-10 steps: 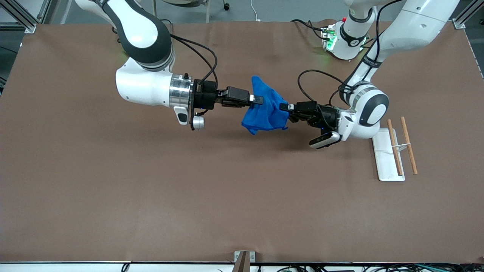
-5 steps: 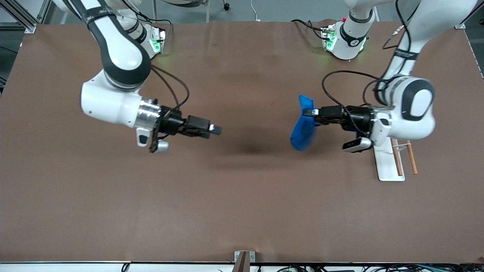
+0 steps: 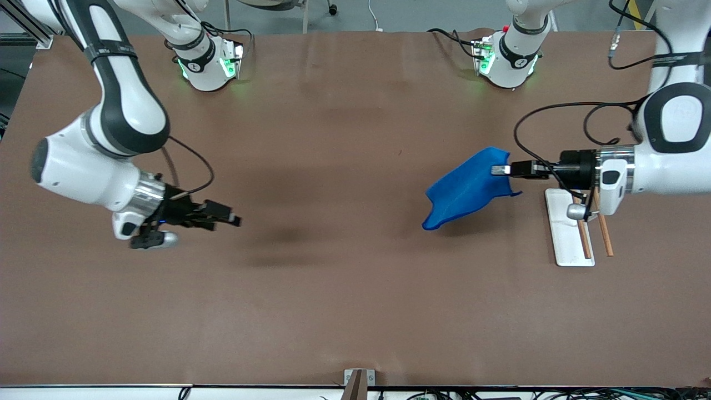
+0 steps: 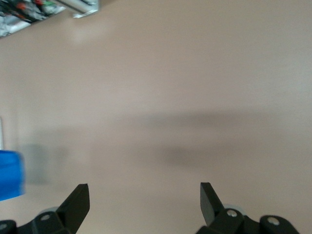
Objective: Right arm passes towel to left arm to hang
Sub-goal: 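Open the right gripper and withdraw it while the left gripper holds towel, then carry the towel with the left gripper over the wooden dowels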
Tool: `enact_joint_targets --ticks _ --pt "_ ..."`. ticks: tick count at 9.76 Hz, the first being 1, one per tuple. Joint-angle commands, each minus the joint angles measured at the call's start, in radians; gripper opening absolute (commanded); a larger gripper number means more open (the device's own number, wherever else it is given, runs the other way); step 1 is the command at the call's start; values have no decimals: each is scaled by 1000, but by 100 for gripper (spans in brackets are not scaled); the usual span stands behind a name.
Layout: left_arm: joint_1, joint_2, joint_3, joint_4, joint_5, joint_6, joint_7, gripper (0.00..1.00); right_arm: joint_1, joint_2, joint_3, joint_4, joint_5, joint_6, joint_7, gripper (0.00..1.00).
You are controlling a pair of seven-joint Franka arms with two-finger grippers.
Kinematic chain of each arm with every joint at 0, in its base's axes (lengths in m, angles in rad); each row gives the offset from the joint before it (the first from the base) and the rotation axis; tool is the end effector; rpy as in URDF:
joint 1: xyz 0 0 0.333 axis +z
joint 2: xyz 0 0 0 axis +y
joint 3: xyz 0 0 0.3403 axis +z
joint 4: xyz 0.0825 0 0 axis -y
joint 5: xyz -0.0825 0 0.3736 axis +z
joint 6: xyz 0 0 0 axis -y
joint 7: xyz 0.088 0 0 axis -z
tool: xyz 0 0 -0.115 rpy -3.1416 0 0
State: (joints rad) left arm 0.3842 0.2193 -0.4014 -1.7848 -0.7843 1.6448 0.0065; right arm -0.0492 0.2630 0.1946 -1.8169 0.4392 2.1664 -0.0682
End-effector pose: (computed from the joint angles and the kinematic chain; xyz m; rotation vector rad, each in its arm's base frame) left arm 0.5807 -0.0699 0.4712 2.2537 0.1997 -0.4072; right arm 0.6257 0.1022 0.4308 -2.7134 0.0391 -0.0950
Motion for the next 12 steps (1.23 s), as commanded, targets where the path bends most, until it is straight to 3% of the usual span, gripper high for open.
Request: enact_joint_targets --ticks 1,4,6,9,12 --pt "15 -1 -2 11 211 9 -89 0 5 -73 -90 -22 -197 -46 14 100" --pt "94 3 -2 21 428 15 -125 0 3 -164 -220 -24 -371 -141 89 100" --pt "156 26 -2 28 558 24 -100 0 -3 -266 -242 -12 -416 -254 88 100" --pt "209 75 -2 93 672 49 -71 0 -60 -269 -242 244 -415 -605 128 100" --pt "261 133 -2 137 756 87 19 0 -26 -268 -297 359 -412 -704 117 100"
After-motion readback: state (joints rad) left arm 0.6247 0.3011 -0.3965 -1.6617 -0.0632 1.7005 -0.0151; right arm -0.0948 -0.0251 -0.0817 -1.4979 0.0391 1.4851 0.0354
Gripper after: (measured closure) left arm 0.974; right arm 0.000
